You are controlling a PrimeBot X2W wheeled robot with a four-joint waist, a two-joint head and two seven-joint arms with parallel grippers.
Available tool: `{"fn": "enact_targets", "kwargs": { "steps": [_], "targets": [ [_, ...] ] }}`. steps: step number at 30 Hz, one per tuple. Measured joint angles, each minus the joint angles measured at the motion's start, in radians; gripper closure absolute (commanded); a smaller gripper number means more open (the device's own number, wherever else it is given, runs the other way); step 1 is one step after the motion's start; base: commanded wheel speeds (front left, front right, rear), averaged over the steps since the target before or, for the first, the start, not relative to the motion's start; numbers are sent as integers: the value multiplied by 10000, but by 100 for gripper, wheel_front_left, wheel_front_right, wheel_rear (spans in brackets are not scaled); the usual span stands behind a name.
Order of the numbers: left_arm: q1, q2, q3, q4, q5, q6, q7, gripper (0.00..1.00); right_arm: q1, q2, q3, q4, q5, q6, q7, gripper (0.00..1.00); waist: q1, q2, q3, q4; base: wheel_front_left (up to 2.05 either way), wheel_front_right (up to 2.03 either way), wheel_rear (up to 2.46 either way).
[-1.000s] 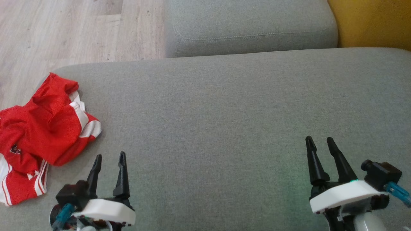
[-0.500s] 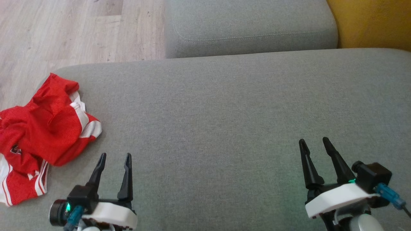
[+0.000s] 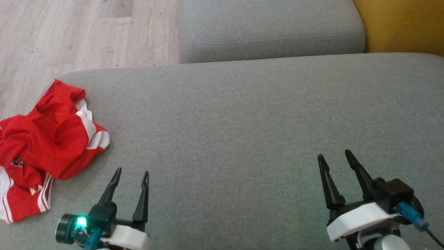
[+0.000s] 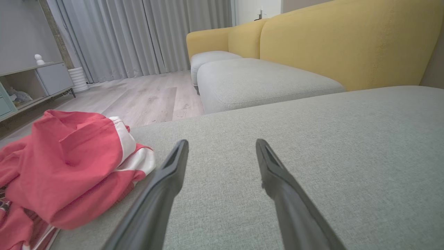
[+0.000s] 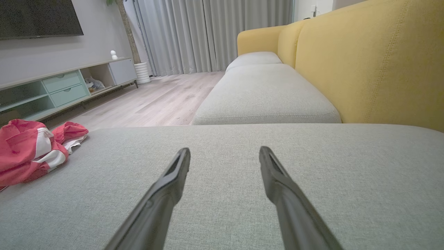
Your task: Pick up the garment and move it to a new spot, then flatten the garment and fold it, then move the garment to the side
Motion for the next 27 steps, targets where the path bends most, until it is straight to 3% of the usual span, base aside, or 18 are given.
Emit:
{"fn": "enact_targets", "kwargs": {
  "steps": [17, 27],
  "targets": [
    [-8, -13, 58, 157, -2, 90, -25, 0, -6, 8, -35, 157, 286, 0, -77, 0, 0, 0, 27, 68, 0, 0, 0],
    [-390, -105, 418, 460, -259, 483, -27, 0, -4, 10, -157, -58, 270, 0, -75, 0, 0, 0, 111, 1092, 0, 0, 0]
  ]
}}
